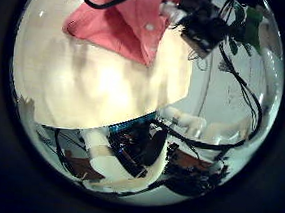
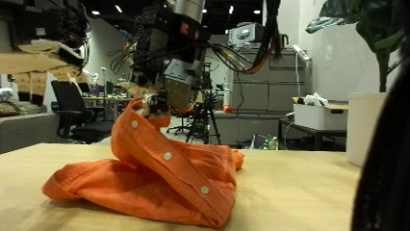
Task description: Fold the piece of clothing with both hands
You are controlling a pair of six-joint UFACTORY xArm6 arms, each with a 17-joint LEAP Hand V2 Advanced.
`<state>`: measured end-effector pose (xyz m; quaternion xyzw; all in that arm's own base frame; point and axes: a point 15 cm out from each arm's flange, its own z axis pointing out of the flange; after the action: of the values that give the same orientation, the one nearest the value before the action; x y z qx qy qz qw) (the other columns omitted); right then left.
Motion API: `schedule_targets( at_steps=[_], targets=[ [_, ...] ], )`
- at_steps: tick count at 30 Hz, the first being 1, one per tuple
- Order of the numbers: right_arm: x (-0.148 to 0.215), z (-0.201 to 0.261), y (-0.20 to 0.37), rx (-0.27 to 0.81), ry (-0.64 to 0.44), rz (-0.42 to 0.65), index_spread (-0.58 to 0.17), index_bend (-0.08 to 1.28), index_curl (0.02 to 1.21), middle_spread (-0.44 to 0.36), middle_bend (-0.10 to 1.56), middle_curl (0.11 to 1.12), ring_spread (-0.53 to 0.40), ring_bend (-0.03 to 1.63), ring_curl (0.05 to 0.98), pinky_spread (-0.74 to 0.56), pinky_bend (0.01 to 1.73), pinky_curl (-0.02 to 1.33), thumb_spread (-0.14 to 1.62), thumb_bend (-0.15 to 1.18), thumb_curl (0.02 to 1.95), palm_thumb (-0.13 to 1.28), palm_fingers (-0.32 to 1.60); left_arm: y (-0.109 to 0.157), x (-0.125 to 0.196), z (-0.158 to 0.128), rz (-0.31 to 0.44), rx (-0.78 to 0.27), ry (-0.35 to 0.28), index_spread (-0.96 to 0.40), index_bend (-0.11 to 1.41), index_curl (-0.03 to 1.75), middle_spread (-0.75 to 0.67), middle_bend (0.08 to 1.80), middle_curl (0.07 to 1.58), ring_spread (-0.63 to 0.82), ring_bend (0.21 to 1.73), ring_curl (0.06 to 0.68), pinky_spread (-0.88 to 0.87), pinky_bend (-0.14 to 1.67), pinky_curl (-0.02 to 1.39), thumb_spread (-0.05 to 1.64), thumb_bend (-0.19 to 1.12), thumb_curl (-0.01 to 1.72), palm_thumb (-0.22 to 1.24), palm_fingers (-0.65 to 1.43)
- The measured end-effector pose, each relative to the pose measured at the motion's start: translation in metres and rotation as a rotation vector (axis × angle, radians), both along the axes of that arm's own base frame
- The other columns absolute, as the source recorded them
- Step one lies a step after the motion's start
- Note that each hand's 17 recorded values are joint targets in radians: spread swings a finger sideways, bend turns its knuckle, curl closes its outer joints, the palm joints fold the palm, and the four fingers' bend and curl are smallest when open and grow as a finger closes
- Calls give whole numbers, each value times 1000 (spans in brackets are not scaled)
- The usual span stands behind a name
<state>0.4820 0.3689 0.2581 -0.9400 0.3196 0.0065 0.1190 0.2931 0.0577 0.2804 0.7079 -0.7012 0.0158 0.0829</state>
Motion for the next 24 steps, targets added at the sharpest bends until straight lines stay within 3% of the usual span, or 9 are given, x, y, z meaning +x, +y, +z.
schedule_targets(
  at_steps=[5, 8, 9, 17, 24],
  targets=[
    [10, 3, 14, -9, -89, 22, -285, 154, 305, 65, 234, 333, 134, 592, 230, 428, 695, 256, 934, -16, 358, 673, 70, 0, -2, 1, 11, -3, -4, 47, 169, 314, 360, 189, 292, 571, 394, 232, 547, 202, 321, 975, -27, 293, 84, -1],
    [13, 8, 19, 13, -103, 12, -279, 157, 301, 70, 229, 334, 146, 586, 230, 426, 686, 254, 941, -52, 337, 588, 69, -1, -1, -1, 7, -4, -1, 46, 173, 317, 360, 187, 293, 572, 393, 231, 547, 201, 321, 975, -27, 293, 84, 1],
    [16, 11, 21, 24, -118, 10, -273, 171, 303, 72, 222, 333, 150, 579, 228, 426, 675, 251, 942, -74, 318, 500, 76, -1, -2, -1, 7, -4, -2, 46, 172, 317, 360, 187, 293, 572, 393, 231, 547, 201, 321, 975, -27, 293, 84, 1],
    [33, 25, 5, 49, -145, -56, -248, 182, 314, 83, 202, 336, 159, 536, 221, 444, 633, 240, 960, -51, 286, 337, 114, -3, -5, -1, 9, -4, -4, 46, 173, 321, 360, 186, 293, 572, 393, 229, 547, 200, 321, 974, -27, 292, 84, 2],
    [46, 73, -40, 86, -184, -136, -237, 181, 326, 86, 196, 337, 174, 500, 217, 449, 587, 230, 1060, -24, 267, 295, 158, -3, -8, -1, 14, 2, -4, 46, 172, 322, 359, 188, 296, 572, 394, 229, 547, 198, 319, 974, -25, 294, 89, 6]
  ],
)
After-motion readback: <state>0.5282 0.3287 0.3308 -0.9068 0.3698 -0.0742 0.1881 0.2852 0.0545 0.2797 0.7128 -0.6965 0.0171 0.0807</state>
